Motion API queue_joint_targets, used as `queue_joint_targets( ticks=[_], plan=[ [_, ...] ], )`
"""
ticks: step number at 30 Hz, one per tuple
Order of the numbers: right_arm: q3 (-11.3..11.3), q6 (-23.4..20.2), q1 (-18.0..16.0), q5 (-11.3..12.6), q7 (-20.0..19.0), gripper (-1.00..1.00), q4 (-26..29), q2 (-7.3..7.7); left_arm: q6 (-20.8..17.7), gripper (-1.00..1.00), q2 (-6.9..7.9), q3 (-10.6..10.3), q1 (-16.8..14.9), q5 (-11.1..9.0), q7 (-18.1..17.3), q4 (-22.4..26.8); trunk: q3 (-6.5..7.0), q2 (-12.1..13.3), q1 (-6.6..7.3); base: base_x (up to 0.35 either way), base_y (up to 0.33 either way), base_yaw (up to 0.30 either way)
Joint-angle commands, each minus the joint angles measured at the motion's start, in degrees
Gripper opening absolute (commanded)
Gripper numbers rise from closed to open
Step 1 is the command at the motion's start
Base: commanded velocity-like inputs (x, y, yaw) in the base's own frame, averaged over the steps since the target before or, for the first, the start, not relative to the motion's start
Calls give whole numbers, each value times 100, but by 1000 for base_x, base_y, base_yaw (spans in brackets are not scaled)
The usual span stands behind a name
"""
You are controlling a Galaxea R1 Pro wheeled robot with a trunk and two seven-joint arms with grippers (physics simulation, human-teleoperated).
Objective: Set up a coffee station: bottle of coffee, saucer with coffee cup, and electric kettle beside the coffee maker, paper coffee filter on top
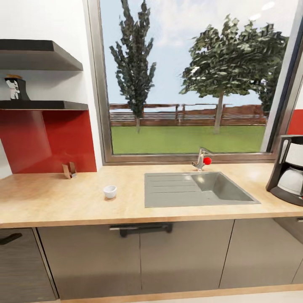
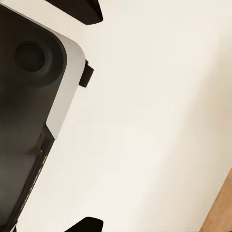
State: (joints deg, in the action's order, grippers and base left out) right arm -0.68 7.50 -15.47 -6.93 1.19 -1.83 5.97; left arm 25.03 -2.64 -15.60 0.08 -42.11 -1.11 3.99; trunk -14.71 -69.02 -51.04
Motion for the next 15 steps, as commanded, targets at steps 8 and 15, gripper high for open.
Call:
queue_joint_targets(
  ticks=[8, 15],
  plan=[
    [-11, 40, -9, -62, 13, 100, -19, 0, 19, 100, 1, -40, 1, -60, -12, 6, -6, -4, 0, 0, 343, 0],
    [-12, 49, -9, -49, 13, 100, -19, 34, 20, 100, 1, -40, 1, -60, -12, 6, -6, -4, 0, 0, 343, 0]
  ],
)
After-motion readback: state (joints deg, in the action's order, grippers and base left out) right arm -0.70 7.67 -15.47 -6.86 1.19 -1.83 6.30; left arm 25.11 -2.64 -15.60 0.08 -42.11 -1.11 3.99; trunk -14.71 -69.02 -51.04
